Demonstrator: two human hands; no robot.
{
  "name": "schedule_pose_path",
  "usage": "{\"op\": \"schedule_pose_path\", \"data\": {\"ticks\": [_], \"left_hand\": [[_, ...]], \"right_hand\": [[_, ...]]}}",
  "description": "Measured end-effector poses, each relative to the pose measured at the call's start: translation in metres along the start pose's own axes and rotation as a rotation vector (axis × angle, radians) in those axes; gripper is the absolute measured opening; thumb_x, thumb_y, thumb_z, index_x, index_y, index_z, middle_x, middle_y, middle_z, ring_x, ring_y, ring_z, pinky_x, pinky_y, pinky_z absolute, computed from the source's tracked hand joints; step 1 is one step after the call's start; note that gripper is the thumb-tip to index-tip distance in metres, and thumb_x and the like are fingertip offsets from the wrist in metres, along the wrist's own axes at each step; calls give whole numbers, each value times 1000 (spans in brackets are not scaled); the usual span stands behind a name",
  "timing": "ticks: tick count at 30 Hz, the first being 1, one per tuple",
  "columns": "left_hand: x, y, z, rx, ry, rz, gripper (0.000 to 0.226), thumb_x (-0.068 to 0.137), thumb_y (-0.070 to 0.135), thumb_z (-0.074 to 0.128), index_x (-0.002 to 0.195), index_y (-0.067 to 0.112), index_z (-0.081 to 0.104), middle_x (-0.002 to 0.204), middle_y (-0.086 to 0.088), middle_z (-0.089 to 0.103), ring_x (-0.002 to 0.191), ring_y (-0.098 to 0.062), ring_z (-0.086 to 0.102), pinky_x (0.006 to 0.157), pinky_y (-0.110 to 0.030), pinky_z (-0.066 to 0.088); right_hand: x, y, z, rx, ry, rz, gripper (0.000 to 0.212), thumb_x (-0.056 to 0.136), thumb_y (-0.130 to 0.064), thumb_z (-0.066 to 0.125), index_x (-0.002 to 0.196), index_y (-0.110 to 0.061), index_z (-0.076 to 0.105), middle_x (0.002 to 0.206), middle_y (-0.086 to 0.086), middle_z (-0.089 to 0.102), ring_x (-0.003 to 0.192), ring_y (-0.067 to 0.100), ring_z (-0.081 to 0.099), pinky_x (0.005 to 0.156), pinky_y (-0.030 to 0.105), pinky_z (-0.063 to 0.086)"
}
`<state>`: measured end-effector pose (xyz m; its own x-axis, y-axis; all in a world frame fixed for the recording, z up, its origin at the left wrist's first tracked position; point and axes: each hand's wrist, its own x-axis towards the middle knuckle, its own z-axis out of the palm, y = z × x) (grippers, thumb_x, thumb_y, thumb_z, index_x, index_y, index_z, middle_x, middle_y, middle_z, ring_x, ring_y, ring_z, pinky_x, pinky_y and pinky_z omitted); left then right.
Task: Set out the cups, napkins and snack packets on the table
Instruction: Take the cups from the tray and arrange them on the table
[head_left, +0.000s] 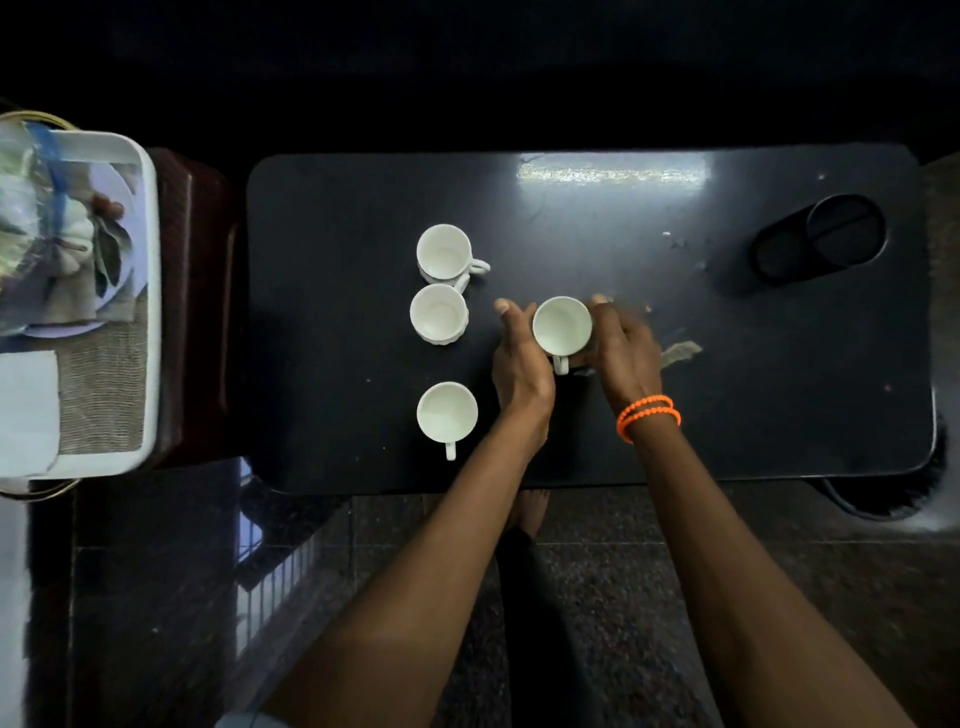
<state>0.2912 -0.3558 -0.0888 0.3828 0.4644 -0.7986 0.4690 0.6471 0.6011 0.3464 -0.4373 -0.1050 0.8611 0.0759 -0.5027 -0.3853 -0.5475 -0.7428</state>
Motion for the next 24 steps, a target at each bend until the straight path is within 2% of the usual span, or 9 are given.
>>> {"op": "schedule_pose_path", "data": {"ticks": [2,4,9,15,17,20,24], "left_hand": [[-6,-6,-1,9,-3,-5,76,102,72,20,133,24,70,136,-5,71,130,-24,64,116,-49,47],[-16,-13,-3,16,14,-8,76,101,74,21,132,25,71,134,-3,73,129,-22,65,115,-50,47],[-35,-29,-10,17,41,-18,73,101,73,23,133,27,70,135,-3,72,130,-23,63,115,-50,47],[-47,-41,-15,-54,51,-73,65,105,66,25,130,26,70,127,-5,74,122,-23,69,105,-44,56],[-48,-45,-16,-71,51,-84,65,106,64,25,133,24,69,129,-7,73,124,-25,68,98,-40,59],[-48,-50,-18,-87,49,-97,67,106,63,25,136,20,66,135,-10,70,126,-27,66,97,-40,60],[-46,-54,-21,-83,33,-97,63,106,63,24,130,26,68,135,-10,70,127,-27,66,93,-36,59]], "right_hand": [[-13,6,-3,106,8,62,45,93,-52,50,90,-14,73,88,6,77,91,25,73,86,49,60],[-25,12,-5,148,23,102,43,93,-53,51,91,-17,75,91,5,78,97,31,74,89,58,59],[-43,30,-10,225,-3,144,36,95,-49,51,92,-30,81,93,-3,81,97,25,76,89,59,59],[-54,46,-13,220,-13,164,37,94,-52,52,97,-28,80,99,2,79,103,30,73,90,63,57],[-57,47,-13,194,-17,164,36,94,-54,52,96,-31,80,99,1,79,103,28,72,91,61,57],[-61,49,-13,182,-17,191,34,91,-57,52,94,-37,79,100,-4,78,104,24,72,93,57,58],[-66,52,-14,173,-11,182,36,91,-54,52,101,-33,79,106,-7,78,106,20,72,96,54,58]]}}
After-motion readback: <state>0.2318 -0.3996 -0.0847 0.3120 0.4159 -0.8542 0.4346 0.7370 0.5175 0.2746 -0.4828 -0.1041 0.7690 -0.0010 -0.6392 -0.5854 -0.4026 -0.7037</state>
